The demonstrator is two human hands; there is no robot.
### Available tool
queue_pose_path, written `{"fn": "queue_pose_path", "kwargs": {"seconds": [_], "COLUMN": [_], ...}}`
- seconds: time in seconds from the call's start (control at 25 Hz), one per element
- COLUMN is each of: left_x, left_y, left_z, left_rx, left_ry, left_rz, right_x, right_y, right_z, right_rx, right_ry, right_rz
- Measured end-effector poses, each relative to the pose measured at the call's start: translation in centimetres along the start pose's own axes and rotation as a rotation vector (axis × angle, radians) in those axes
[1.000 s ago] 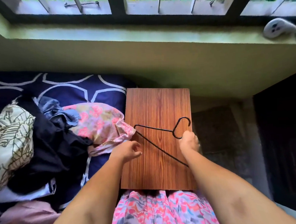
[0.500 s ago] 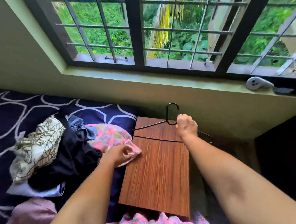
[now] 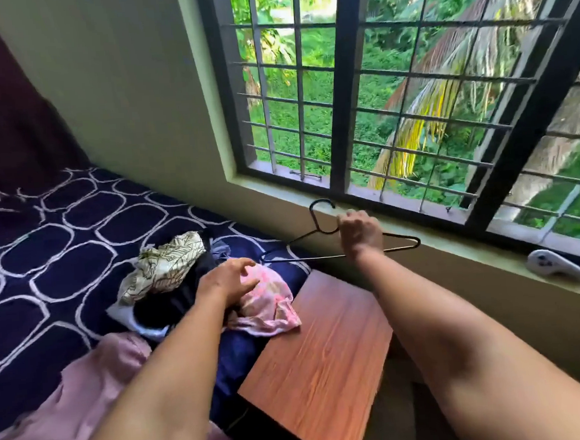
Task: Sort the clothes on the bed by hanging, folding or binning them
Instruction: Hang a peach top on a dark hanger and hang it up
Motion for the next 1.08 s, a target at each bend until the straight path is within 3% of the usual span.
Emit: {"fn": "queue_pose_path", "kwargs": {"seconds": [0.24, 0.6, 0.84, 1.08], "left_x": [-8.9, -25.7, -38.6, -48.1], "left_y": [6.3, 18.4, 31.7, 36.1], "left_z": [4.2, 10.2, 10.2, 13.1], "left_rx": [0.042, 0.119, 0.019, 0.119], "left_ry": [-0.157, -0.365, -0.405, -0.367], "left_rz": [0.229, 0.572, 0.761, 0.876], "right_x": [-0.2, -6.2, -13.5, -20.7], "right_y": [8.5, 27.2, 41.4, 51.3], "right_z": [3.5, 5.0, 5.4, 5.7], "right_rx": [0.046, 0.156, 0.271, 0.252], "right_ry": [-0.119, -0.058, -0.01, 0.059], "right_rz": [0.255, 0.63, 0.776, 0.887]}}
Point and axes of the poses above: each hand's wrist, its own x-axis towards the middle knuckle, its own z-axis out of the back of the hand, y = z × x, the point moved 2 cm from there along x, towards the middle knuckle, and after that the axes turned 3 degrees about -y, right-handed, at the moved point
